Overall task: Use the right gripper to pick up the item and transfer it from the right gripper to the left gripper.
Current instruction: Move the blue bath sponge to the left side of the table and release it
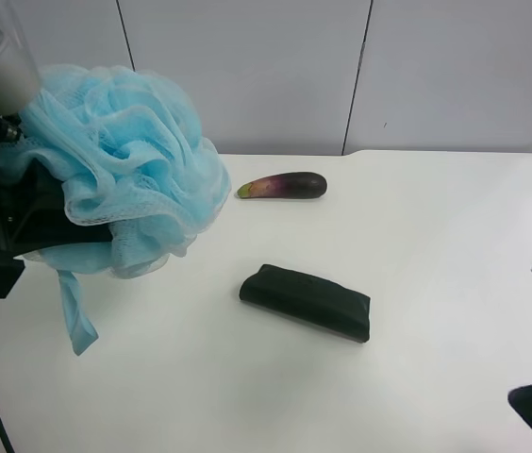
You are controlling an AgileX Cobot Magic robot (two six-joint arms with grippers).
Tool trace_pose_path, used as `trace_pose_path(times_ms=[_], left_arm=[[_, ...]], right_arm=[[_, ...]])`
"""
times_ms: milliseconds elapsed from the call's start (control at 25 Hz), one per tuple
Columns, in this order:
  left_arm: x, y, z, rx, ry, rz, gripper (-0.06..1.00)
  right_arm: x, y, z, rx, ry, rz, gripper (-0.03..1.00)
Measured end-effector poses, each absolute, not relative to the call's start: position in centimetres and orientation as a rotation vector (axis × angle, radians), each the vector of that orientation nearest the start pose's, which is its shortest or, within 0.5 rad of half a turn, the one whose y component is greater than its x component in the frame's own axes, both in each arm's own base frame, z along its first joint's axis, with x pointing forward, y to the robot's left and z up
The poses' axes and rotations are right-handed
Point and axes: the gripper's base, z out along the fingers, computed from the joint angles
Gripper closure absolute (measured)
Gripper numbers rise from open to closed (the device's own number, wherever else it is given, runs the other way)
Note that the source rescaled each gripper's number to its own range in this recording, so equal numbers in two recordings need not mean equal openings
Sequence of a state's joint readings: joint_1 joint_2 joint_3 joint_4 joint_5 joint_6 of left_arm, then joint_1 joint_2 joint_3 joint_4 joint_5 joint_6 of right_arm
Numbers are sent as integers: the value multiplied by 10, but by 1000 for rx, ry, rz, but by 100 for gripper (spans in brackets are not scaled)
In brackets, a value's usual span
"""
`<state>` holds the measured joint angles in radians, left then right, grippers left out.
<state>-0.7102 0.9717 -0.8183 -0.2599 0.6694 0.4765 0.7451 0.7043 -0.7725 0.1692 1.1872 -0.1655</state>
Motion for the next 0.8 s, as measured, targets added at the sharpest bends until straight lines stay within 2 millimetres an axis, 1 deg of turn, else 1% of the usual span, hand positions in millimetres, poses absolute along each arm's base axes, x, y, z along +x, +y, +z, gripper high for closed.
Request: trace_pose_path(times_ms=[160, 360, 440, 560, 800], left_arm=[[136, -136, 324, 1163, 1999, -409, 90], [136, -136, 324, 1163, 1999, -409, 91], [136, -136, 324, 1163, 1999, -409, 91], [136, -136, 324, 1163, 1999, -409, 91], [136, -136, 324, 1165, 2001, -410, 91]], right_arm=[[44, 53, 299, -987, 2319, 422, -3], [22, 29, 278, -913, 2211, 433, -3], [16, 23, 275, -890, 2153, 453, -3], [8, 16, 276, -861, 2076, 477, -3], [6, 14, 277, -850, 2050, 486, -3]])
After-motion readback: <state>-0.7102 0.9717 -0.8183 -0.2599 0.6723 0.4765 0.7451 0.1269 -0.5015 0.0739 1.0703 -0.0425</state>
